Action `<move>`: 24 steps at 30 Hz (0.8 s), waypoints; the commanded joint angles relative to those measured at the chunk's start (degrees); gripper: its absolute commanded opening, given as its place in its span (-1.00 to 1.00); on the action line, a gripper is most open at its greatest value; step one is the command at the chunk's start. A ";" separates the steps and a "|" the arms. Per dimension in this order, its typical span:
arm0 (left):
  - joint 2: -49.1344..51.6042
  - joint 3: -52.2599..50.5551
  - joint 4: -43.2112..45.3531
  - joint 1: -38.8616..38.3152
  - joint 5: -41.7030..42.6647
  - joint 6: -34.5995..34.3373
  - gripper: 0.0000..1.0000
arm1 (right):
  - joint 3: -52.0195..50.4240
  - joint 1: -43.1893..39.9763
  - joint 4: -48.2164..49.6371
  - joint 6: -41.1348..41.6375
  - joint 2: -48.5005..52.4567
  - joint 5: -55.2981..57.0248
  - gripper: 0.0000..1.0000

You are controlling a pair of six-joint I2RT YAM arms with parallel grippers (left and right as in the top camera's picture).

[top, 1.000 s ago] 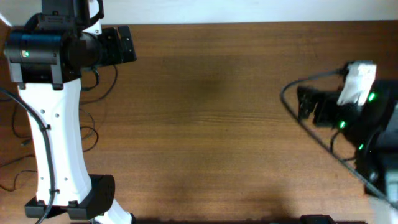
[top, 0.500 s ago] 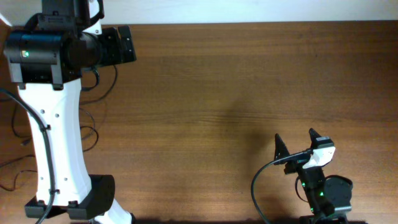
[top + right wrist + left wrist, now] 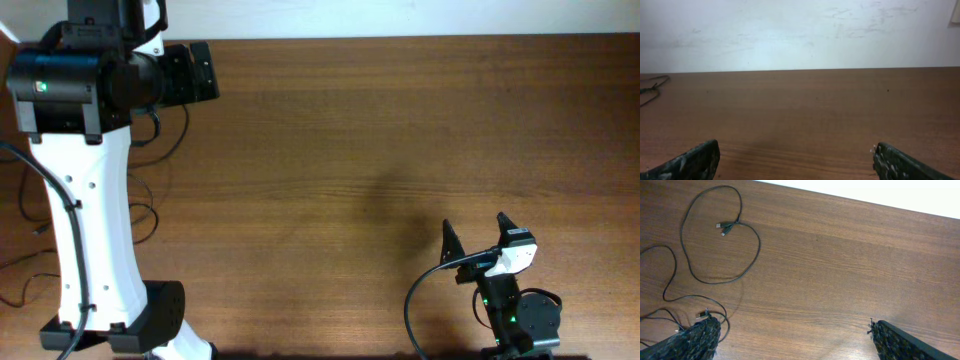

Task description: Untangle cables

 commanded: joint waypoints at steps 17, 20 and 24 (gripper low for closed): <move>-0.57 0.50 -1.27 -0.04 -2.56 -0.33 0.99 | -0.48 0.20 0.00 0.33 -0.63 0.70 0.97; -1.22 -0.31 -1.22 -0.13 -1.75 -0.33 0.99 | -0.48 0.20 0.00 0.33 -0.63 0.70 0.97; -10.19 -15.21 12.20 -0.11 1.55 -0.31 0.99 | -0.48 0.20 0.00 0.33 -0.66 0.70 0.97</move>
